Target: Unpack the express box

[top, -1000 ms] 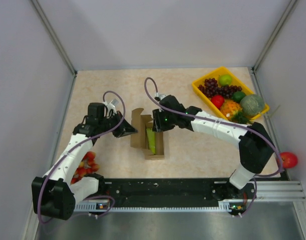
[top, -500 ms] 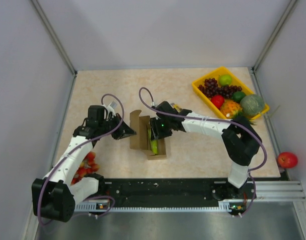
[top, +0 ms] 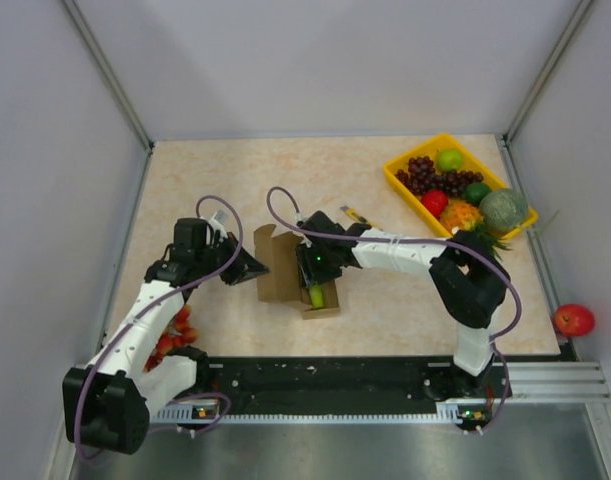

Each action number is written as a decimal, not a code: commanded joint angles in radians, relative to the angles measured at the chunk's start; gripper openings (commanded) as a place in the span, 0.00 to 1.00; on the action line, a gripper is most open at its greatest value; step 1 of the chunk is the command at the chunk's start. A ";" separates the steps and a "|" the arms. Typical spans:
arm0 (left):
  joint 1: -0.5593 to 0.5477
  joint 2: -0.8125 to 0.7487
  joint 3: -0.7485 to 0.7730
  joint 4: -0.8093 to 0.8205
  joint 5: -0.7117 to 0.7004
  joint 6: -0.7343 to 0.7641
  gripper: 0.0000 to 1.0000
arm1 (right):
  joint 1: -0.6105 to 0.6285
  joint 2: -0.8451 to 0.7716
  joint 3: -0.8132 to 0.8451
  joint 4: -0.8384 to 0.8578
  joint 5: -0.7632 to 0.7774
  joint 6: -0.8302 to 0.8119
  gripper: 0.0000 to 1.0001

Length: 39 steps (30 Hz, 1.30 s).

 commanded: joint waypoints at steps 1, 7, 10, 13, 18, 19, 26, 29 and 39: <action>0.002 -0.019 -0.002 0.014 -0.028 -0.006 0.00 | 0.049 0.023 0.055 -0.058 0.156 -0.043 0.47; 0.004 -0.011 0.005 0.006 -0.042 0.003 0.00 | 0.075 0.045 0.089 -0.101 0.253 -0.066 0.47; 0.004 -0.005 0.011 0.003 -0.040 0.008 0.00 | 0.083 0.052 0.090 -0.106 0.258 -0.072 0.47; 0.004 0.000 0.018 0.000 -0.039 0.014 0.00 | 0.084 0.080 0.097 -0.110 0.253 -0.072 0.47; 0.005 0.007 0.025 -0.006 -0.040 0.020 0.00 | 0.086 0.109 0.107 -0.109 0.247 -0.072 0.40; 0.007 0.007 0.030 -0.008 -0.040 0.023 0.00 | 0.086 0.109 0.110 -0.107 0.250 -0.072 0.39; 0.011 0.027 0.056 -0.035 -0.062 0.049 0.00 | 0.086 0.071 0.136 -0.106 0.253 -0.070 0.29; 0.014 0.041 0.082 -0.061 -0.080 0.072 0.01 | 0.081 0.031 0.161 -0.100 0.221 -0.093 0.26; 0.025 0.093 0.143 -0.109 -0.131 0.146 0.03 | -0.021 -0.139 0.207 -0.103 0.104 -0.040 0.27</action>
